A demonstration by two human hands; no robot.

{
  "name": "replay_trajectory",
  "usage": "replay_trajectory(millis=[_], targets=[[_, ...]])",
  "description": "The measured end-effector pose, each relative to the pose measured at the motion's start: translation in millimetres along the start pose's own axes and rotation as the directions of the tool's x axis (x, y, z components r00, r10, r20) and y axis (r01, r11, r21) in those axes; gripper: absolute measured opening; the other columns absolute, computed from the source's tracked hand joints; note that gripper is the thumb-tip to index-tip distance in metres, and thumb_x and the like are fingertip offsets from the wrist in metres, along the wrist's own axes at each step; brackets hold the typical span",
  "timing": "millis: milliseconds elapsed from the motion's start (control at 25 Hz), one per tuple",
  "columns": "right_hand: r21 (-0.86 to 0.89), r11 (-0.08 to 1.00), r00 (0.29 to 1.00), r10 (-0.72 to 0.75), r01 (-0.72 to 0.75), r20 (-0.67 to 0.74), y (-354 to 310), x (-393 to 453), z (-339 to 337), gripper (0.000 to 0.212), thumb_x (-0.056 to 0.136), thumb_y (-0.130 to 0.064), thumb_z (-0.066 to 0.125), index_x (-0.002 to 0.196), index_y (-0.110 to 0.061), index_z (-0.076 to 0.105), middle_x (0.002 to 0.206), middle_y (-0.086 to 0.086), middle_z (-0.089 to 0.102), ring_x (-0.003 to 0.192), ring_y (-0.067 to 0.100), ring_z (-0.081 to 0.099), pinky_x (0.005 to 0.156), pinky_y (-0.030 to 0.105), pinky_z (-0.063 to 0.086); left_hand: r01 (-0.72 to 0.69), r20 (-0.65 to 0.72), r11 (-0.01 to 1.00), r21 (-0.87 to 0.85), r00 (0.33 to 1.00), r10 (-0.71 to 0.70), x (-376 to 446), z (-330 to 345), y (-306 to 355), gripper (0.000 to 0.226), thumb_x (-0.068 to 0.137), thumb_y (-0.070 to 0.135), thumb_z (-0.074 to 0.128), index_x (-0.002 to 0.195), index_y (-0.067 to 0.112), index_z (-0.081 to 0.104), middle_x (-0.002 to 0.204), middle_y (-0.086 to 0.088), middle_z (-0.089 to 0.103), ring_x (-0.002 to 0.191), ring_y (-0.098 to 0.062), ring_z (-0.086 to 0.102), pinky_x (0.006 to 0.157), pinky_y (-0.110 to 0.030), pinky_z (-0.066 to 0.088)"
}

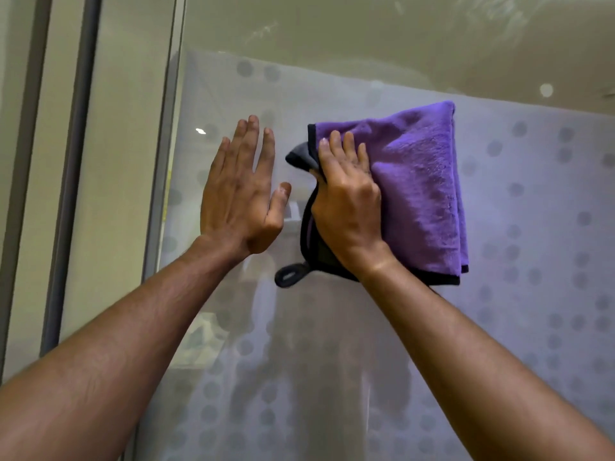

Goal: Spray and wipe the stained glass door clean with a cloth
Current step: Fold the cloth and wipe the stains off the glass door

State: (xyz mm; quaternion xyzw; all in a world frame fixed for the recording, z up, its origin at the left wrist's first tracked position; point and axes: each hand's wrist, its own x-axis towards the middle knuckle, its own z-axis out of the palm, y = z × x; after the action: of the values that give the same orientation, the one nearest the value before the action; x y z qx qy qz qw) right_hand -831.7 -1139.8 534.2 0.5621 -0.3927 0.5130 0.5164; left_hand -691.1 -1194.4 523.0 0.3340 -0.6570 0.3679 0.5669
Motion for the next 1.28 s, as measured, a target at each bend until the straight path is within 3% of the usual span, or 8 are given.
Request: replay_trajectory(millis=[160,280,400,560,840,1000,1160,1280], targets=[[-0.059,0.995,0.996,0.086,-0.084,0.026,1.1,23.5,-0.1,0.048,0.088,-0.005,0.053,0.135,0.001,0.052,0.145,0.02,0.046,0.14,0.034,0.036,0.119,0.045,0.02,-0.01,-0.005,1.0,0.001,1.0,0.01,1.1,0.3,0.3,0.077,0.092,0.046,0.032,0.155,0.006,0.01,0.163,-0.02,0.005,0.152,-0.028,0.002,0.122,-0.038,-0.001],[-0.149,0.988,0.995,0.06,-0.048,0.075,5.2,10.7,-4.3,0.064,0.09,-0.038,0.053,0.143,-0.004,0.044,0.152,0.019,0.036,0.144,0.034,0.027,0.119,0.049,0.015,-0.006,-0.003,1.0,0.011,1.0,0.006,1.4,0.9,0.0,0.078,0.092,0.046,0.032,0.155,0.006,0.01,0.163,-0.02,0.004,0.152,-0.028,0.002,0.122,-0.038,-0.001],[-0.241,0.96,0.985,0.16,-0.141,0.062,20.7,14.6,-7.3,0.072,0.091,-0.054,0.044,0.149,-0.014,0.036,0.158,0.017,0.025,0.148,0.034,0.016,0.119,0.052,0.008,-0.007,-0.003,1.0,0.023,1.0,0.007,0.8,0.7,-0.9,0.078,0.091,0.047,0.032,0.155,0.006,0.012,0.163,-0.02,0.005,0.152,-0.029,0.003,0.122,-0.039,0.001],[-0.292,0.941,0.978,0.197,-0.169,0.068,25.5,23.4,-7.7,0.061,0.096,-0.046,0.039,0.15,-0.018,0.034,0.159,0.016,0.024,0.148,0.035,0.014,0.119,0.053,0.005,-0.009,0.004,1.0,0.013,1.0,0.009,0.9,-0.5,-1.4,0.078,0.091,0.046,0.033,0.155,0.006,0.011,0.163,-0.019,0.005,0.152,-0.029,0.002,0.123,-0.04,0.002],[-0.222,0.934,0.957,0.291,-0.281,0.012,44.2,11.7,-22.6,0.055,0.093,-0.025,0.049,0.146,-0.012,0.041,0.155,0.016,0.032,0.146,0.037,0.02,0.12,0.053,0.006,-0.01,0.002,1.0,0.016,1.0,0.01,-0.6,1.8,-3.2,0.079,0.092,0.049,0.029,0.156,0.008,0.008,0.164,-0.017,0.003,0.152,-0.027,0.0,0.123,-0.039,0.001],[-0.15,0.926,0.937,0.35,-0.347,-0.007,58.7,8.5,-35.2,0.054,0.097,-0.033,0.047,0.145,-0.009,0.042,0.155,0.018,0.031,0.146,0.037,0.019,0.119,0.054,0.006,-0.007,-0.002,1.0,0.02,1.0,0.007,-0.1,2.0,-2.2,0.079,0.092,0.05,0.03,0.156,0.008,0.01,0.164,-0.017,0.004,0.152,-0.027,0.002,0.123,-0.04,0.003],[-0.166,0.948,0.956,0.284,-0.27,0.069,42.7,6.1,-32.0,0.076,0.092,-0.061,0.037,0.148,-0.011,0.037,0.157,0.024,0.022,0.147,0.042,0.01,0.118,0.056,0.0,0.002,-0.019,1.0,0.017,1.0,-0.002,-0.7,3.2,-1.4,0.079,0.092,0.051,0.031,0.155,0.007,0.012,0.163,-0.018,0.006,0.152,-0.028,0.004,0.123,-0.041,0.005],[-0.211,0.931,0.948,0.314,-0.299,0.043,43.5,13.0,-26.1,0.061,0.099,-0.049,0.033,0.149,-0.014,0.035,0.157,0.022,0.022,0.147,0.042,0.009,0.118,0.057,0.001,-0.008,-0.024,1.0,0.014,1.0,0.008,-1.0,2.2,-2.0,0.079,0.092,0.051,0.03,0.155,0.007,0.013,0.163,-0.018,0.007,0.152,-0.028,0.004,0.123,-0.041,0.005]])
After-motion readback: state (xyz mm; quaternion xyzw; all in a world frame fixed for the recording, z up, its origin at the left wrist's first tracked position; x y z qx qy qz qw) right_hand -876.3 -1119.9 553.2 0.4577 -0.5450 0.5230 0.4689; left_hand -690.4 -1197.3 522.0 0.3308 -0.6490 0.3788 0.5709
